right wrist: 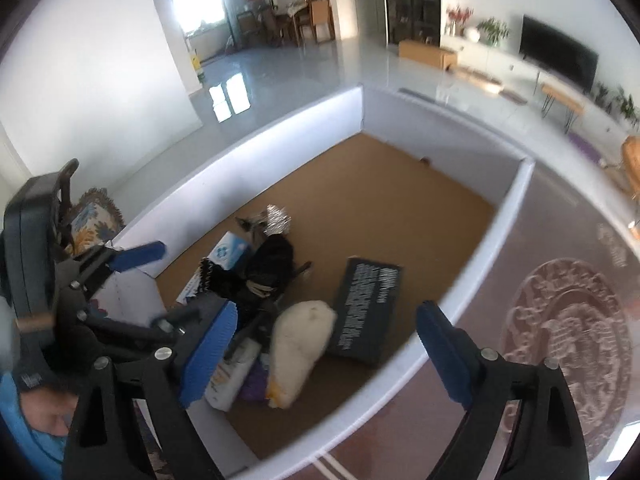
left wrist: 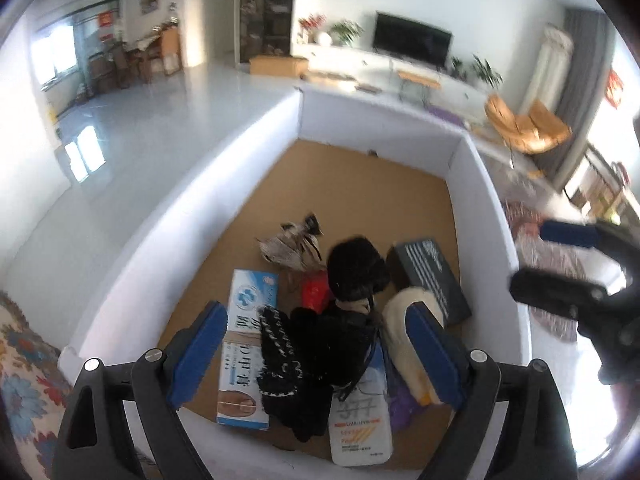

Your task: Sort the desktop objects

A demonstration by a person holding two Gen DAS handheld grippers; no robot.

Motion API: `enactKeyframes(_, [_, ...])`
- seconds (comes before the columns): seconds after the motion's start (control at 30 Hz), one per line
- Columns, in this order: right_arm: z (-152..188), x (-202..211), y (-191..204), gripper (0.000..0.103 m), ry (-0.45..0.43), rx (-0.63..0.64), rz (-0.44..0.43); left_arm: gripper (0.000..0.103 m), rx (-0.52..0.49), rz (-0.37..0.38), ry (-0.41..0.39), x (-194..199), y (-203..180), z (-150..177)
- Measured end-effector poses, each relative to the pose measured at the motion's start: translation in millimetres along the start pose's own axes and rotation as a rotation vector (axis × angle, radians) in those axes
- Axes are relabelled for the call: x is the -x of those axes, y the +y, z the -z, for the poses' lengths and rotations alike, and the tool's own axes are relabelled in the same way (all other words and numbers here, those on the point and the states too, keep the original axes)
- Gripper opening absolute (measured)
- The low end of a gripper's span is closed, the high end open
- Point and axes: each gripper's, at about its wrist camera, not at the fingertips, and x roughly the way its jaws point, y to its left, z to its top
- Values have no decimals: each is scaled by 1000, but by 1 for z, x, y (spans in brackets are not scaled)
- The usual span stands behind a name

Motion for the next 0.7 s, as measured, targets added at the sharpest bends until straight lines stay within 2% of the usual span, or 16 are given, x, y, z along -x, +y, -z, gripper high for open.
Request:
enactKeyframes(0.1, [2,11,-1,94,-31,23,37,98,41,-48,-36,18,2,-1])
enactKeyframes(0.2, [2,17,1,94,-44,26,41,99,80,-102,8,24,6,-5])
enactKeyframes(0.33, [2,20,5,94,-67,43,57,99,203,-285,-41,39,15,2])
enactKeyframes(0.43, [3,18,9,94,-66,69,70,99,135,-307,-50,40,11,0])
enactKeyframes(0.5, [4,15,12,94,-61,83,73,99,38,-388,-10,33,2,-4])
enactKeyframes(0.57, [5,13,13,94,-56,88,72,99,-5,-478,1,29,-4,-4])
enactKeyframes(0.6, [6,13,13,94,-56,88,70,99,-18,-497,-5,29,-6,-3])
enactKeyframes(0.7, [6,10,13,94,-57,87,63,99,18,-420,-11,32,-3,-1])
